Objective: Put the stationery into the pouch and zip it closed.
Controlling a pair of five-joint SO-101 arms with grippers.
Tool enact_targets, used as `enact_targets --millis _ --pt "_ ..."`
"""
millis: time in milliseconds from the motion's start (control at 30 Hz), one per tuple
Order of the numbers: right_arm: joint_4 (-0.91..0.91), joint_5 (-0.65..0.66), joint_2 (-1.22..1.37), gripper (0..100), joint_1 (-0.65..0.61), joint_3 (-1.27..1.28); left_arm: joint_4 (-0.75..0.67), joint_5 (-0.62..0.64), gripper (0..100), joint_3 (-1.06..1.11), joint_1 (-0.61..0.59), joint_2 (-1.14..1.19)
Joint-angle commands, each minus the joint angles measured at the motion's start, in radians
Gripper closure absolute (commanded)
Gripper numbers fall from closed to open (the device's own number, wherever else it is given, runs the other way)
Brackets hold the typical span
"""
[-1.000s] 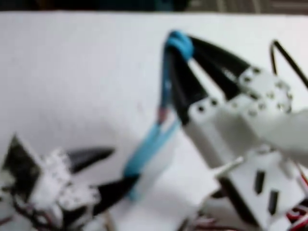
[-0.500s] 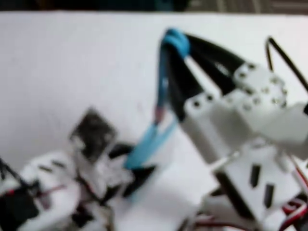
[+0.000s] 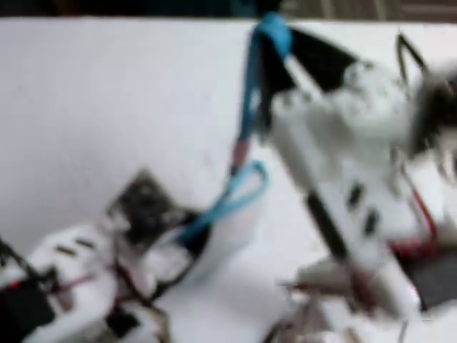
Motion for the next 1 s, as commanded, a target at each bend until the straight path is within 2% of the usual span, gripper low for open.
enact_targets --millis 0,233,400,633,800,867,967 --pt "-0.013 -0.008 0.13 98.2 0.222 0.003 0.049 -0.014 98 -0.032 0.005 0.013" --pt "-0.248 -0.008 0.456 98.2 0.541 -0.006 0.127 -0.107 98 -0.038 0.005 0.013" --pt "-0.424 -0.002 0.602 98.2 0.636 -0.008 0.147 -0.118 98 -0.037 0.005 0.013" --pt "-0.323 0.017 0.542 98.2 0.556 -0.028 0.14 -0.118 98 -0.038 0.004 0.013" --pt "-0.133 0.203 0.447 96.9 0.43 -0.029 0.138 -0.118 98 -0.043 -0.004 0.013" --pt "-0.058 0.25 0.401 90.1 0.38 -0.029 0.132 -0.12 98 -0.048 -0.005 0.013" --pt "0.018 0.261 0.325 69.4 0.306 -0.029 0.094 -0.121 97 -0.052 -0.077 0.013"
